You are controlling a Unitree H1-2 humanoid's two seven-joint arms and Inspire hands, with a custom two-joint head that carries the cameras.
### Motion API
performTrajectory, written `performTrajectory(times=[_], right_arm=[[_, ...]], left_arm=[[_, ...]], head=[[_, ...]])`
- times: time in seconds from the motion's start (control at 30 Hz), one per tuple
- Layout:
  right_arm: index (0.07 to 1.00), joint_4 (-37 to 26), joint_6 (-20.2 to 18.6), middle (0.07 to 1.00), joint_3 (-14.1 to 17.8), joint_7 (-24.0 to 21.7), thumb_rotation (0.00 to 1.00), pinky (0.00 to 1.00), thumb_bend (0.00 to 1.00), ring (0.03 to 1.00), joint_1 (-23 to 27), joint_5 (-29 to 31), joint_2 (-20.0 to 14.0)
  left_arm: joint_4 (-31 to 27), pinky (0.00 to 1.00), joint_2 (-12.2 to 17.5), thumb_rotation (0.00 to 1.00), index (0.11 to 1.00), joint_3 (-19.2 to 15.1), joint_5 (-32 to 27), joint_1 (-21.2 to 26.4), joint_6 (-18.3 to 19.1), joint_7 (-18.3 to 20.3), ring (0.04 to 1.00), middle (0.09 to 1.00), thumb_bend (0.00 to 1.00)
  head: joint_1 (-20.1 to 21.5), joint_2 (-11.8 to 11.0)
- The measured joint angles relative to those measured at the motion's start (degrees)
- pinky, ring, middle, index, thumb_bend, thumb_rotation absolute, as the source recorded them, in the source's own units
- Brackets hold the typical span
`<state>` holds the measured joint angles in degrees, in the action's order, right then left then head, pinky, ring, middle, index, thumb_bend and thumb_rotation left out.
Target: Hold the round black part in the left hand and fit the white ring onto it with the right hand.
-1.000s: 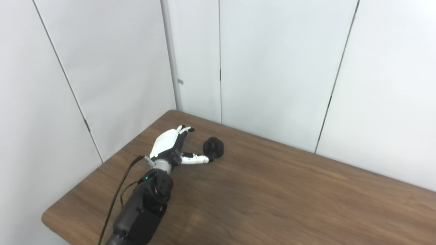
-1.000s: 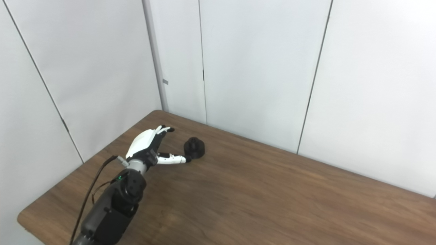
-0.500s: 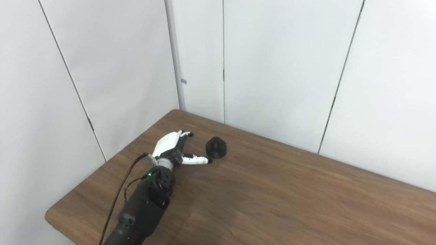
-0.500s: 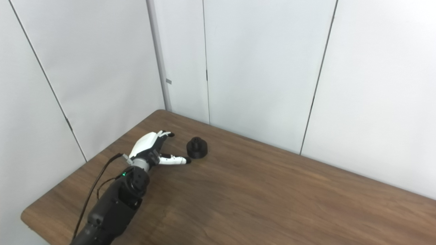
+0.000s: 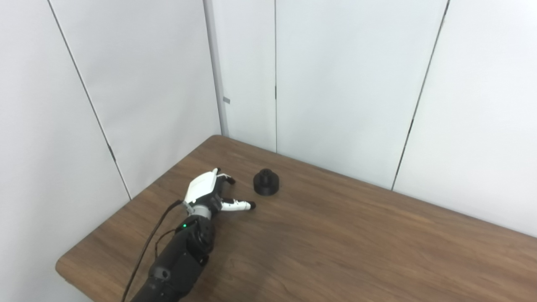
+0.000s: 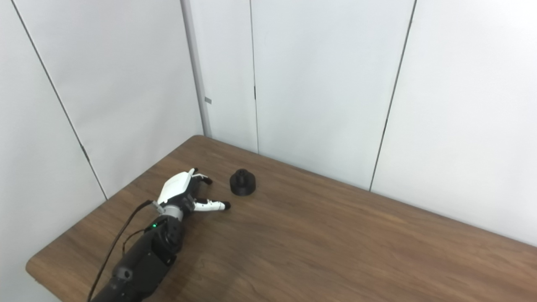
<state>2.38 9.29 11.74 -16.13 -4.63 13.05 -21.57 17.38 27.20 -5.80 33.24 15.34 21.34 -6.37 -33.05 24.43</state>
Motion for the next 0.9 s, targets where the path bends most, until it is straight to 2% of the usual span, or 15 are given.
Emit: performTrajectory(times=[0.23,0.5,0.6,0.9], right_arm=[[1.000,-0.7,-0.2,1.000,0.0,0.0,0.70,0.92,0.57,1.000,-0.7,0.0,0.0],[1.000,-1.9,-0.6,1.000,0.0,0.0,0.71,0.92,0.62,1.000,-1.8,0.1,0.1],[1.000,-2.3,-0.8,1.000,0.0,0.0,0.71,0.92,0.61,1.000,-2.1,0.2,0.1],[0.999,-3.3,-0.8,1.000,-0.1,0.0,0.72,0.94,0.60,1.000,-3.1,0.3,0.1]], left_arm=[[1.0,1.00,0.5,0.45,0.839,2.1,-0.1,0.5,0.0,-0.2,1.000,1.000,1.00],[2.0,1.00,0.6,0.43,0.902,3.1,-0.8,1.3,0.4,0.2,1.000,1.000,1.00],[2.1,1.00,0.9,0.43,0.930,3.4,-1.6,2.0,1.2,1.1,1.000,1.000,1.00],[4.7,1.00,1.3,0.44,0.938,5.5,-1.9,4.8,1.5,2.0,1.000,1.000,1.00]], head=[[0.7,0.0],[1.6,0.3],[1.8,0.3],[2.8,0.5]])
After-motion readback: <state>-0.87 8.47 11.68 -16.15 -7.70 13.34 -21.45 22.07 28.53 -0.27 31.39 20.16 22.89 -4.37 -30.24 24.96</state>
